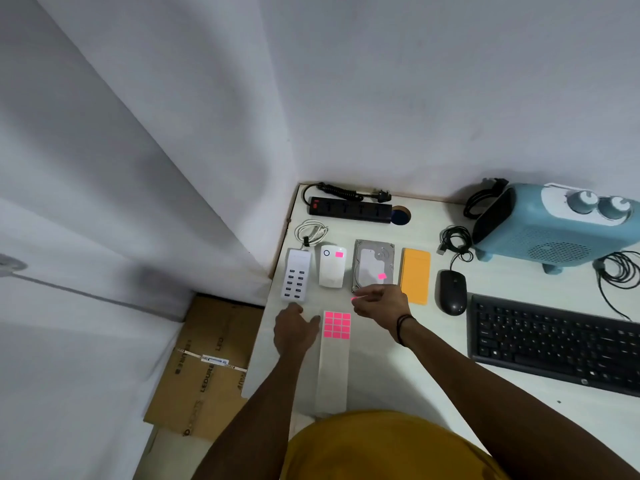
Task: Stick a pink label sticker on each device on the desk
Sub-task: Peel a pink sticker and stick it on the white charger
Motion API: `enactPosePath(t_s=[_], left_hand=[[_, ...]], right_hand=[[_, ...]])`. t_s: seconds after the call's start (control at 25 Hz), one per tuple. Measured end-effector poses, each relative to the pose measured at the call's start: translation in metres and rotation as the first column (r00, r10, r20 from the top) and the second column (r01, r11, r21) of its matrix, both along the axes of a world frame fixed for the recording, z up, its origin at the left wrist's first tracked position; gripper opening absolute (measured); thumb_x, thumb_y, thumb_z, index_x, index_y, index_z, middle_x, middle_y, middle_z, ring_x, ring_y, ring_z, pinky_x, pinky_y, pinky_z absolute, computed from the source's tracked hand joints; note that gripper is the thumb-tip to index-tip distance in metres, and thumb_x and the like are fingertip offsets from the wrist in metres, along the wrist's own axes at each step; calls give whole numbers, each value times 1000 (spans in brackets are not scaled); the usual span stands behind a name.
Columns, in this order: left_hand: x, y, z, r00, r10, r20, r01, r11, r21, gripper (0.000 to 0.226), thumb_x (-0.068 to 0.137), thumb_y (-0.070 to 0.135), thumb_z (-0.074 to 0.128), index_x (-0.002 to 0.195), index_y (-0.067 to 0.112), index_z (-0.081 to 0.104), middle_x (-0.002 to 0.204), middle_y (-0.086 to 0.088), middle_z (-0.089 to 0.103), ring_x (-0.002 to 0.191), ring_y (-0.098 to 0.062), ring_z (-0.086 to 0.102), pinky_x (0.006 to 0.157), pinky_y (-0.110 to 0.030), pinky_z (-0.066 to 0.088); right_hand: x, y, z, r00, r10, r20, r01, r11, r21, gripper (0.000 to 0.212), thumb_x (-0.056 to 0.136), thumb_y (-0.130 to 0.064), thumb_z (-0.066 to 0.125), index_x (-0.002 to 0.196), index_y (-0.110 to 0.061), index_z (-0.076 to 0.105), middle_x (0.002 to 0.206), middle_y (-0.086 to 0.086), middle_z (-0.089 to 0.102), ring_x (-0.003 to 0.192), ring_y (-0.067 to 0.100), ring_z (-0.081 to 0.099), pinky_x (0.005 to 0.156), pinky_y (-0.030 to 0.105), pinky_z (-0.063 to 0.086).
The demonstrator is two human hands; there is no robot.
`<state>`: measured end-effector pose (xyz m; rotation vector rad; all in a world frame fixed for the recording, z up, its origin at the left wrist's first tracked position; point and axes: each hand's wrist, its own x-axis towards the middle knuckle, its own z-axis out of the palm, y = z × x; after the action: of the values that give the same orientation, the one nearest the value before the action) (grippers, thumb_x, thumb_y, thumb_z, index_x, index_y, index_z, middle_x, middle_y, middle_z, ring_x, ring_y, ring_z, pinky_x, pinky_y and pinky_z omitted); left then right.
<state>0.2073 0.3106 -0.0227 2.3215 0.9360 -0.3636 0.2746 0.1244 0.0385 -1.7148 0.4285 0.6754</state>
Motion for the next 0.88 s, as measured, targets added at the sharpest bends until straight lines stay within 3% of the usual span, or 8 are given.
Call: enactPosePath(t_s=[0.12,0.24,0.44,0.64,0.76,0.88], left_hand=[[40,15,6,998,23,61,-26,999,41,56,82,38,79,126,11,57,126,-13,62,119,-32,61,90,-44,55],[78,24,3,1000,9,17,-10,996,91,66,80,37,80,131,10,48,129,-17,54,119,-38,56,90,-48,52],[115,35,-16,997,1,-77,5,997,75,90,71,38,86,141,15,35,135,-16,46,127,-43,48,93,-57,49],[124,33,-23,999,32,-25,-31,999,42,81,79,23,80,144,13,33,136,-19,49,126,-41,51,92,-52,51],[127,39,-21,979,96,183,-79,992,-98,69,84,19,74,141,9,37,131,-17,61,119,-37,61,91,-43,51],[131,53,-6,938,265,224,-168,911,-376,60,92,28,67,145,18,41,136,-12,60,121,-33,59,97,-49,54]], right_hand=[[14,5,-2,1000,-14,-21,14,1000,0,36,74,-2,80,108,-10,71,86,13,78,79,23,77,80,33,62],[29,7,-5,1000,14,-24,-15,998,-60,21,73,-4,82,94,-5,78,83,11,78,76,21,76,76,28,62],[51,7,-15,999,-9,-51,5,997,-80,12,71,-7,84,82,-12,80,79,7,78,80,24,76,80,35,62],[63,10,-13,994,-14,-112,11,1000,-23,15,73,-6,83,88,-8,80,84,13,78,85,28,75,78,34,63],[65,17,-5,996,-20,-90,21,1000,16,12,74,-8,83,84,-14,81,84,11,78,80,27,73,79,39,62],[66,25,10,999,-16,-43,19,998,63,12,78,-11,81,85,-20,82,88,7,78,79,22,70,81,46,62]])
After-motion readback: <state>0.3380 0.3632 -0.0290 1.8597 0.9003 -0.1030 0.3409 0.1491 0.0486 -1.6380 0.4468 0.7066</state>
